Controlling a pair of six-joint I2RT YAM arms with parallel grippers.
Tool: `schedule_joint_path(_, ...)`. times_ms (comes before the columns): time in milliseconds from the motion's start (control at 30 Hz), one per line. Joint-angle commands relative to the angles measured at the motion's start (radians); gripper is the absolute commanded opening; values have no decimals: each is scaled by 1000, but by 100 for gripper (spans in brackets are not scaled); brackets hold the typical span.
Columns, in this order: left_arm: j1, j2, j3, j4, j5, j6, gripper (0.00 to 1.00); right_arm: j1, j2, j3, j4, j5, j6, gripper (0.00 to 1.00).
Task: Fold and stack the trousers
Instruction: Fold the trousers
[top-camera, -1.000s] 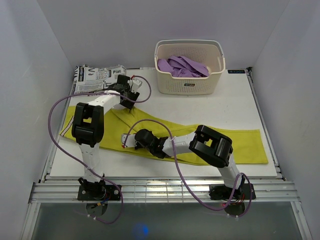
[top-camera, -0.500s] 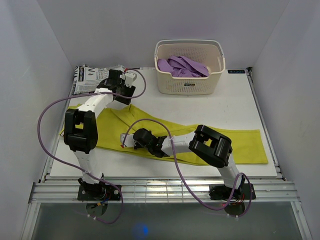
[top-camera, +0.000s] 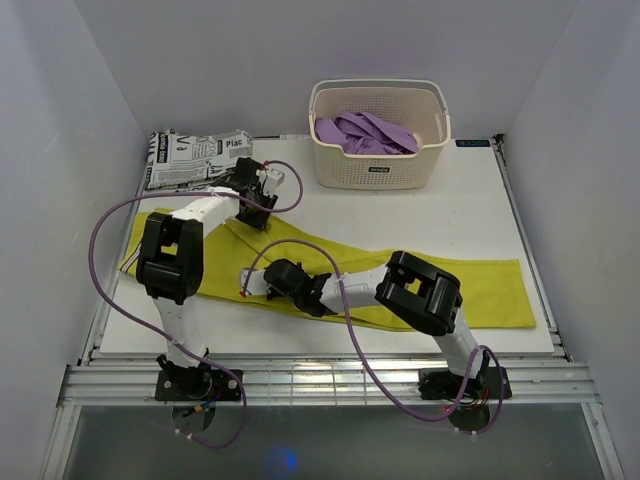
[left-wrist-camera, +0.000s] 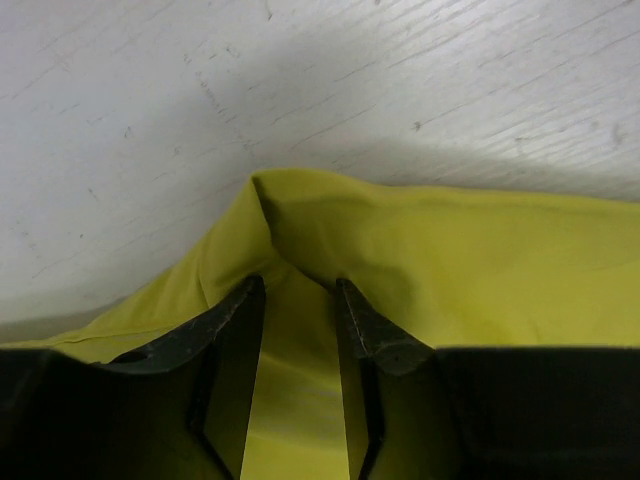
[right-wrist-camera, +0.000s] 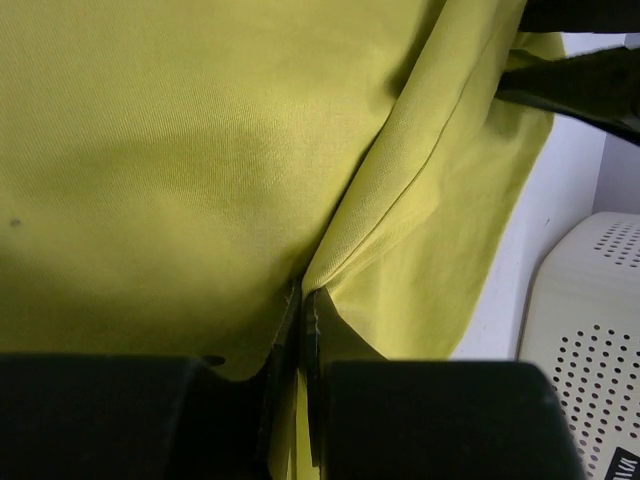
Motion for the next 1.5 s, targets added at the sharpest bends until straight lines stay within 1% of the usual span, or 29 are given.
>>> schedule_joint_path(0,4,-4,1,-15,-101,-29,44,8,114,-48,-207,-66,35,8)
schedule_joint_path(67,4,-12,-1,-15,-119,-29,38,6,123,-54,-210,-69,34,8)
schedule_joint_path(100,4,-15,1,-21,-131,-26,32,6,126,-58,-210,-67,34,8)
schedule_joint_path(167,4,-19,20,-34,-136,-23,27,6,137,-64,-207,-64,28,8)
schedule_joint_path(200,4,-19,27,-40,-138,-20,19,6,139,-68,-203,-63,25,8)
schedule_joint_path(333,4,-26,77,-55,-124,-7,0,8,145,-84,-192,-60,15,8)
schedule_joint_path(500,4,-47,140,-38,-112,13,0,8,145,-82,-187,-66,12,8)
schedule_joint_path(633,4,-49,160,-12,-110,22,0,8,146,-76,-189,-69,9,8)
schedule_joint_path(667,3,-43,169,-17,-90,26,0,8,148,-76,-189,-69,8,8)
schedule_joint_path(700,3,-32,181,-64,-73,28,0,6,148,-74,-189,-69,8,8)
schedule_joint_path(733,1,-6,206,-89,-69,20,5,6,146,-74,-191,-69,8,8)
schedule_joint_path(767,1,-1,203,-106,-67,7,33,8,146,-74,-189,-69,8,8)
schedule_joint_path(800,1,-1,191,-121,-60,0,44,8,146,-74,-191,-69,9,8)
schedule_joint_path(833,0,-15,150,-120,-61,-3,48,6,143,-73,-189,-69,8,8)
schedule_joint_path(900,0,-32,107,-115,-73,-3,54,6,142,-74,-189,-69,9,8)
schedule_joint_path(967,0,-55,49,-110,-72,-3,55,8,143,-71,-197,-69,11,8)
schedule_joint_path(1000,0,-58,31,-107,-66,-3,57,8,143,-73,-198,-70,11,8)
schedule_joint_path(1067,-4,-56,1,-94,-67,-7,59,8,142,-74,-195,-69,12,8)
schedule_joint_path(1200,-7,-15,5,-92,-76,-9,58,8,146,-74,-195,-67,11,8)
schedule_joint_path(1267,-11,-1,4,-95,-101,-7,53,8,148,-74,-194,-66,14,8)
schedule_joint_path(1300,-11,5,4,-92,-110,-7,48,8,146,-76,-194,-66,14,8)
schedule_joint_path(1333,-11,4,4,-89,-119,-7,37,8,146,-76,-194,-66,12,8)
schedule_joint_path(1433,-11,-18,16,-80,-136,-1,18,8,143,-81,-192,-67,14,8)
schedule_joint_path(1467,-11,-24,22,-75,-145,2,8,8,143,-81,-195,-67,12,8)
